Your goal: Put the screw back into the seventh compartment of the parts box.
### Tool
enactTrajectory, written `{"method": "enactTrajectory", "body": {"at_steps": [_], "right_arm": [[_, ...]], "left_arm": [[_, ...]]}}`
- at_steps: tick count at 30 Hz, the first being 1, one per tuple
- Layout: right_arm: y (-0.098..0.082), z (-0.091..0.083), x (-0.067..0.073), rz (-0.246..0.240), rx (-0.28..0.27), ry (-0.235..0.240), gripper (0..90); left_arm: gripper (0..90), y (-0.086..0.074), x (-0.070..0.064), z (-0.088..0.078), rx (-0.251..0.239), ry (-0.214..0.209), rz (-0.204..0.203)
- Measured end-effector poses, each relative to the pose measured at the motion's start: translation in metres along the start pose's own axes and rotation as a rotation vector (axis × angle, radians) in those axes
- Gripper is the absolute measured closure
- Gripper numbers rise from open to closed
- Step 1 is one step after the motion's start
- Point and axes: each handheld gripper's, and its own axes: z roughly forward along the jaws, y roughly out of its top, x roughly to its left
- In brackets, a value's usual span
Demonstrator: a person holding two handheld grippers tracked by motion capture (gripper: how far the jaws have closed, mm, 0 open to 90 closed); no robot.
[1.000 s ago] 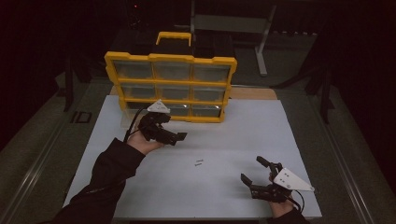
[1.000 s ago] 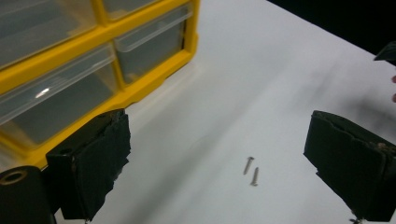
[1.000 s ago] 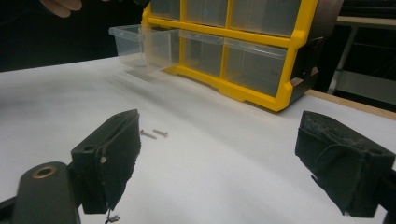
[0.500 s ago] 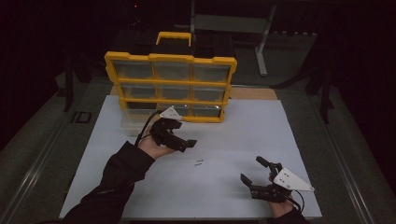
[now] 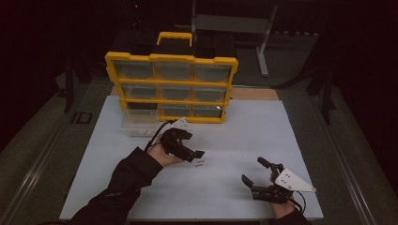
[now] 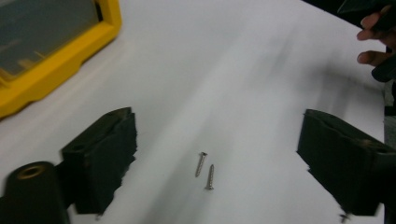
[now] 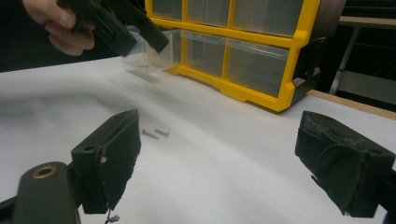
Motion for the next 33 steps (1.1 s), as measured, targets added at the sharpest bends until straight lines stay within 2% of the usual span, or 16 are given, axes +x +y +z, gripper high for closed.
{"method": "enactTrajectory", "body": {"at_steps": [3,14,15,24,29,33], "right_arm": [[0.0,0.0,0.0,0.0,0.0,0.0,14.1],[0.0,0.0,0.0,0.0,0.0,0.001,14.0],[0.0,0.0,0.0,0.0,0.0,0.001,14.1],[0.0,0.0,0.0,0.0,0.001,0.0,14.1],[0.0,0.0,0.0,0.002,0.005,0.001,14.1],[0.0,0.0,0.0,0.003,0.004,0.001,14.0]], "left_arm": [[17.1,-0.003,-0.001,0.007,0.018,-0.004,0.007],[48.5,-0.011,-0.001,0.022,0.053,-0.031,0.043],[49.6,-0.012,-0.001,0.023,0.064,-0.03,0.056],[62.9,-0.018,-0.001,0.038,0.111,-0.029,0.077],[64.6,-0.022,0.004,0.046,0.136,-0.033,0.059],[68.4,-0.024,0.007,0.05,0.156,-0.033,0.066]]}}
